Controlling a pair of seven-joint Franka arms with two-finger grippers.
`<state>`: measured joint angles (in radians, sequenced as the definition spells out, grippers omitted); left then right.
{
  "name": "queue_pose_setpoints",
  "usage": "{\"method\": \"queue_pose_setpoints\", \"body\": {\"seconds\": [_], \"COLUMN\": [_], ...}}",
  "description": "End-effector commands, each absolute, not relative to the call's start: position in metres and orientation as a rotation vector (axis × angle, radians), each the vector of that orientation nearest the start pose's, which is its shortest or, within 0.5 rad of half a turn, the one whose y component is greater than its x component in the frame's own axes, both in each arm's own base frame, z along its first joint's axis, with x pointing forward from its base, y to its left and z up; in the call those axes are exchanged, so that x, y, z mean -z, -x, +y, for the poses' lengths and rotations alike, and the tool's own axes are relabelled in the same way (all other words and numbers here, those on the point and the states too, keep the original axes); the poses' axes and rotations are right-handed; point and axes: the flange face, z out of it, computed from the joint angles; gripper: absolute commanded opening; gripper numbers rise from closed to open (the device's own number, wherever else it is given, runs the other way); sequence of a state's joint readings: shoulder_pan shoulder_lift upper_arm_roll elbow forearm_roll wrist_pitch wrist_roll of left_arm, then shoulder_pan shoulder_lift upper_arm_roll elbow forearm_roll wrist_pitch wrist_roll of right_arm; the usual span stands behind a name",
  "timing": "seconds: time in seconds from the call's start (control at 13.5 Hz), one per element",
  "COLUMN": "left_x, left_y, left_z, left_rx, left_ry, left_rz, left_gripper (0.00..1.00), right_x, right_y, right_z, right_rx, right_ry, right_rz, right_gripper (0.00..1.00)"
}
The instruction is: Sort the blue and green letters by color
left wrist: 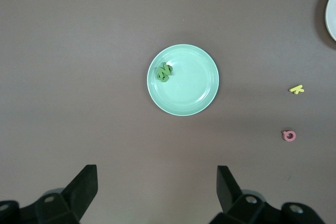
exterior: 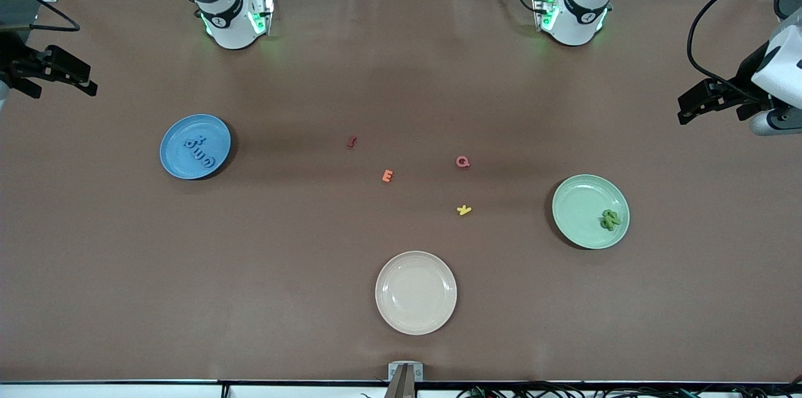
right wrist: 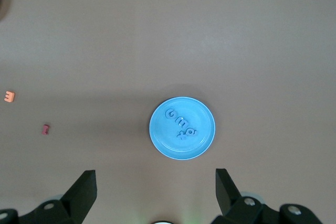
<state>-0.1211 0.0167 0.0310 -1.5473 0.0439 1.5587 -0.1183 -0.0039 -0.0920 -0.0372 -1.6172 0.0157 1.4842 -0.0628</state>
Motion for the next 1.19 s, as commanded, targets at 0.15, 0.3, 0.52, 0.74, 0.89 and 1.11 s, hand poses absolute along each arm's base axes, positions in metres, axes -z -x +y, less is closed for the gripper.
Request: {"method": "queue_pose_setpoints", "body": {"seconds": [0.15, 0.3, 0.52, 0.74, 0.89, 1.11], "left_x": [-0.6296, -0.6312, -0.6313, -0.6307, -0.6307, -0.6327], "left_y": [-0.5496, -0.5487, -0.5486, -0.5478, -0.5477, -0.5484], "left_z": [-0.048, -0.0479, -0.0496, -0.052, -0.0535, -0.0524], "left_rx": [-0.005, 0.0, 0.0, -0.002, -0.002, 0.004], "left_ry": [3.109, 3.109, 3.109, 3.109, 3.108, 3.113], "left_rz": [-0.008, -0.008, -0.003, 0.004, 0.009, 0.006], "left_gripper": [1.0, 1.0, 1.0, 1.0, 1.0, 1.0], "right_x": [-0.6476, -0.6477, -0.6474, -0.6476, -0.6477, -0.6484], "right_y": [-0.5121, -0.5122, -0.5118, -0.5121, -0.5123, -0.5112], "right_z": [-0.021, -0.0205, -0.0189, -0.0188, -0.0194, -0.0214], "right_rx": [-0.134, -0.131, -0.137, -0.132, -0.13, -0.122], "right_ry": [3.128, 3.124, 3.117, 3.116, 3.115, 3.112], "right_rz": [-0.037, -0.038, -0.039, -0.036, -0.034, -0.028], "right_gripper": [1.0, 1.0, 1.0, 1.0, 1.0, 1.0]}}
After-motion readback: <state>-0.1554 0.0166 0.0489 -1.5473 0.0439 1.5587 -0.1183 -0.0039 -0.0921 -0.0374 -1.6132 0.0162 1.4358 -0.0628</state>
